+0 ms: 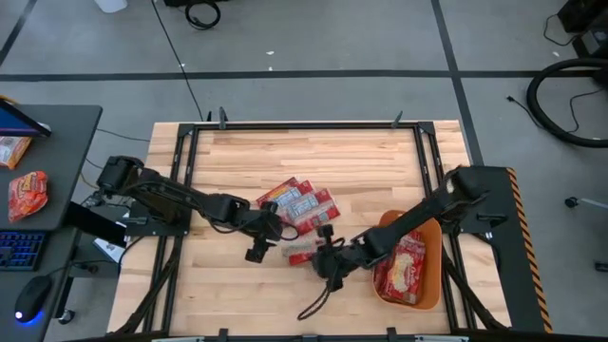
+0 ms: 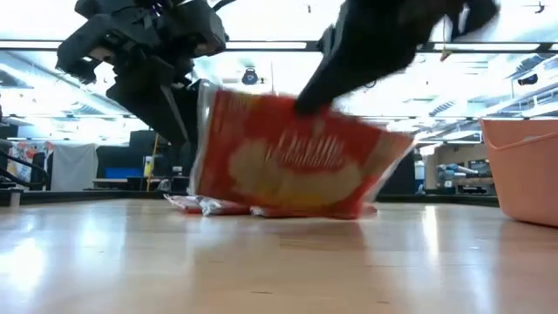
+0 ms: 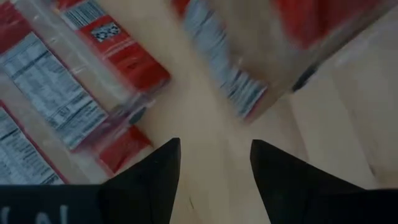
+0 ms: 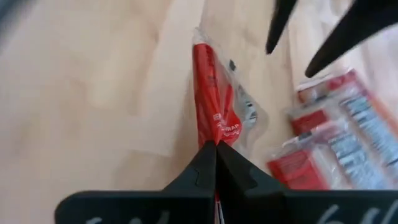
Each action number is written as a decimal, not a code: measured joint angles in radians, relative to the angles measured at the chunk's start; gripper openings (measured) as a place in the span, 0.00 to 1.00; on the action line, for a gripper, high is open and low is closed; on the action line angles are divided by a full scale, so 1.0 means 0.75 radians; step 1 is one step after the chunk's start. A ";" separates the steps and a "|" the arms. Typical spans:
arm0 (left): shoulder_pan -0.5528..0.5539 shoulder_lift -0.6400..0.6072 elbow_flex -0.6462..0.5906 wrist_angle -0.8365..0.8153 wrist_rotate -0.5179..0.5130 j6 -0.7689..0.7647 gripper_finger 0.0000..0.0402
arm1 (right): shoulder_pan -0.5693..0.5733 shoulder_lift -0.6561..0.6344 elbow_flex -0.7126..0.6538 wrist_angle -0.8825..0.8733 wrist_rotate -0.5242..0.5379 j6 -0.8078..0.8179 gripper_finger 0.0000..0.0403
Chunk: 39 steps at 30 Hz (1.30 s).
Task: Sort popcorn bags into baskets
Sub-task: Put the red popcorn bag into the orange bin
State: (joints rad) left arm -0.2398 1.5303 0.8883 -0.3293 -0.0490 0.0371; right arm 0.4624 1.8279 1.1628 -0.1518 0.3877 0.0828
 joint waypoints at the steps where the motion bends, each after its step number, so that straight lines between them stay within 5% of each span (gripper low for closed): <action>1: 0.000 0.000 0.000 0.001 -0.003 0.001 0.49 | -0.002 -0.039 0.001 -0.028 -0.050 0.074 0.02; 17: 0.000 0.007 0.001 -0.010 -0.009 -0.034 0.49 | -0.012 -0.646 0.003 -0.470 -0.797 0.899 0.02; 24: -0.001 0.007 0.002 -0.008 -0.009 -0.069 0.49 | 0.064 -0.846 0.003 -0.932 -0.773 1.176 0.02; 28: 0.000 0.007 0.002 -0.005 -0.009 -0.069 0.49 | 0.095 -0.897 0.003 -1.134 -0.769 1.411 0.02; 31: 0.001 0.007 0.002 0.008 -0.009 -0.069 0.49 | 0.100 -0.884 0.003 -1.225 -0.911 1.530 0.02; 39: 0.002 0.007 0.003 0.064 -0.009 -0.033 0.49 | 0.070 -0.729 0.003 -1.332 -1.215 1.444 0.02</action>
State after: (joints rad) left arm -0.2386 1.5352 0.8902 -0.2810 -0.0558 0.0120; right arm 0.5152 1.2812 1.1650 -1.1509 -0.5232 1.1660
